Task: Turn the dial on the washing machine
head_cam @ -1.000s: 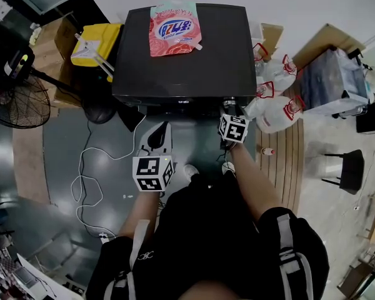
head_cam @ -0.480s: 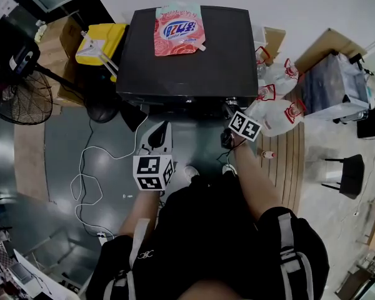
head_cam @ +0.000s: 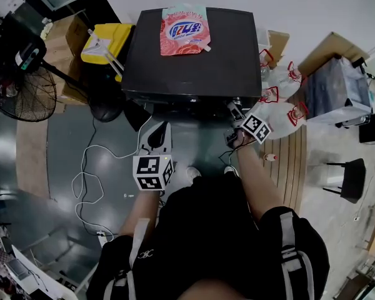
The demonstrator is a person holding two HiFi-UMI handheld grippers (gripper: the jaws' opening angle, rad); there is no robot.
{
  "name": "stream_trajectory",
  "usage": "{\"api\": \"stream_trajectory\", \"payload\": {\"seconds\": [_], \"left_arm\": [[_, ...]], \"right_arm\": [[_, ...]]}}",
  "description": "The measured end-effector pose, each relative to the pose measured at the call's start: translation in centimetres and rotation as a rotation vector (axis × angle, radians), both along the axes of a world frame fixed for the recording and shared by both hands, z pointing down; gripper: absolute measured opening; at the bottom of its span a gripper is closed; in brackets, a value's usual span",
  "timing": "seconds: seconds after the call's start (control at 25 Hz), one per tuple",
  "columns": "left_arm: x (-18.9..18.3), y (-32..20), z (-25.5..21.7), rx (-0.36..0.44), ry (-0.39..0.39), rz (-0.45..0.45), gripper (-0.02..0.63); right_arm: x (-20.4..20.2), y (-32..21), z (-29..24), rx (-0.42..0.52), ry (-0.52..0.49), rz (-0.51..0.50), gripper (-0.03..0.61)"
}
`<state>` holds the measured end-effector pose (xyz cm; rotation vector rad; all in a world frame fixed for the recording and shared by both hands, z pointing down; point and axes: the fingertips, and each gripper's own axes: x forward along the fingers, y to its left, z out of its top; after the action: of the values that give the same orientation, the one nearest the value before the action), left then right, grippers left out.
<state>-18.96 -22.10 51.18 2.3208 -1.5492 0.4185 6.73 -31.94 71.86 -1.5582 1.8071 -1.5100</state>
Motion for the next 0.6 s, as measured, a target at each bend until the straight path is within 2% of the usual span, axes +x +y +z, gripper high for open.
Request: {"api": "stream_trajectory", "payload": {"seconds": [0.08, 0.16, 0.36, 0.6], "left_arm": [[-0.06, 0.04, -0.04, 0.001, -0.006, 0.004, 0.003], [-0.13, 0.02, -0.1, 0.003, -0.006, 0.006, 0.003], [-0.16, 0.32, -0.01, 0.002, -0.003, 0.002, 0.003], [-0.07, 0.38, 0.03, 0.002, -0.004, 0.005, 0.003]], "right_arm": [[0.03, 0.08, 0.04, 0.021, -0.106, 0.039, 0.252], [0.08, 0.02, 0.07, 0.036, -0.16, 0.062, 0.252], [0.08, -0.03, 0.15, 0.035, -0.152, 0.048, 0.252], [0.18, -0.01, 0.24, 0.04, -0.195, 0.065, 0.252]]}}
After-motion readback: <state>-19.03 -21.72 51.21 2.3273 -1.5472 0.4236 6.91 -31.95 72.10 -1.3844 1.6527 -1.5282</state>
